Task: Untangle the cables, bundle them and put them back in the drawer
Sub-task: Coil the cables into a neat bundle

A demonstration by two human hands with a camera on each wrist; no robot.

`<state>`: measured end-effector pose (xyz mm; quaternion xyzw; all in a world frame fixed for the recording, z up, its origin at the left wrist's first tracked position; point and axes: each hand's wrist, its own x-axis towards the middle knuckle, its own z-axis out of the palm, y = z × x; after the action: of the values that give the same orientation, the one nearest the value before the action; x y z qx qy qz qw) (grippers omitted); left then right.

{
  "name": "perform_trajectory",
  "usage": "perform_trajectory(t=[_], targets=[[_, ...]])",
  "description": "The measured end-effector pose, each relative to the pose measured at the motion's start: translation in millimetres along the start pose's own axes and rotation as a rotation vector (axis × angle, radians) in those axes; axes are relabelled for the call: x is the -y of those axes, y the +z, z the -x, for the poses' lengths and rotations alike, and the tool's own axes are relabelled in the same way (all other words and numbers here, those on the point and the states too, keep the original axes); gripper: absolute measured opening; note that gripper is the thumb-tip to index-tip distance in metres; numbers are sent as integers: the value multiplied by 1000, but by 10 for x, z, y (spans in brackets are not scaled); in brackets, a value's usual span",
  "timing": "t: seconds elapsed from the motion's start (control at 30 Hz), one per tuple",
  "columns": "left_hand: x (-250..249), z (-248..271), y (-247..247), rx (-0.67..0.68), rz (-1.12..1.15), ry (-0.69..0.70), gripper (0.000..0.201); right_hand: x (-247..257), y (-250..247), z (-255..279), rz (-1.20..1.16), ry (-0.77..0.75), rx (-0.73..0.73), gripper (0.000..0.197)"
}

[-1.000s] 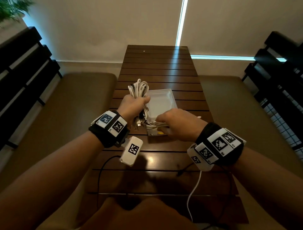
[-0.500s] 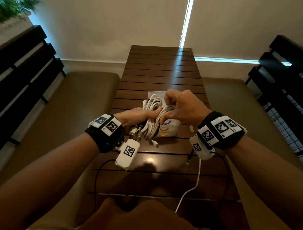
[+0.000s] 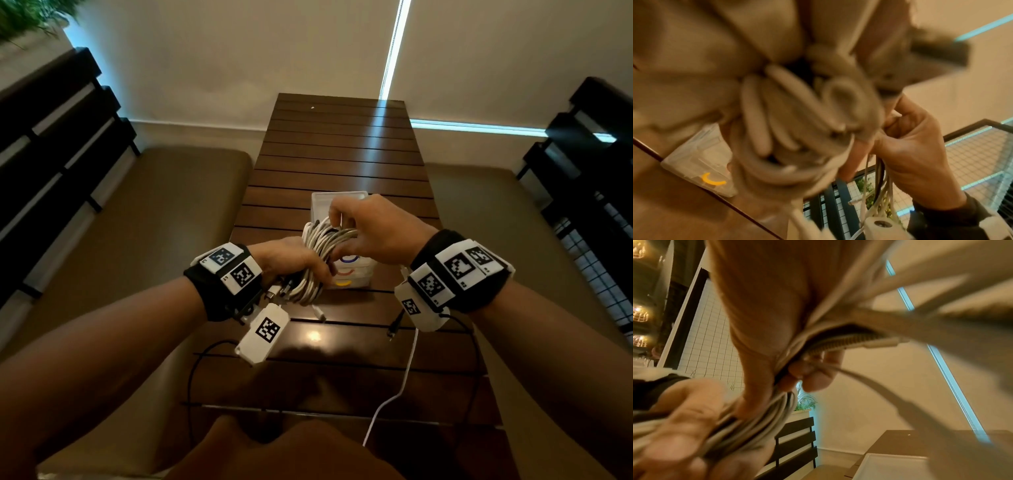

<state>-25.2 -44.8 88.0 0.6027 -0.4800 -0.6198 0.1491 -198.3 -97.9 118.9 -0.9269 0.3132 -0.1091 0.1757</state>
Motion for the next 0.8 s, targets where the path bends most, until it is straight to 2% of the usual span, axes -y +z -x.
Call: perform_trajectory(t=[0.1,0.2,0.27,0.33,0.4,0.5,0.6,0.73,0.8], targets=[[18,-5,-16,-28,92,15,22,-69,-26,13,19,37,11,35],[1,17,2,-3,219,72,18,-142,75,15,147,-24,-225,37],[-18,25,27,-31,272,115,18,-168,162,-20,146,-36,-341,42],[-33,41,65,-39,317,159,20,-187,256,-58,-3,-47,-395,39],[-44,44,106,-55,362,189,20,-144,331,-63,-212,-26,-475,26],[-45,62,182,-60,441,255,20,-15,454,-31,-461,104,-598,27],[-52,77,242,-82,441,302,18,124,498,10,-654,207,-542,40],[-93,86,294,-86,405,320,16,231,496,95,-717,247,-485,50],[-80,82,309,-76,401,302,15,234,539,130,-721,236,-433,61]])
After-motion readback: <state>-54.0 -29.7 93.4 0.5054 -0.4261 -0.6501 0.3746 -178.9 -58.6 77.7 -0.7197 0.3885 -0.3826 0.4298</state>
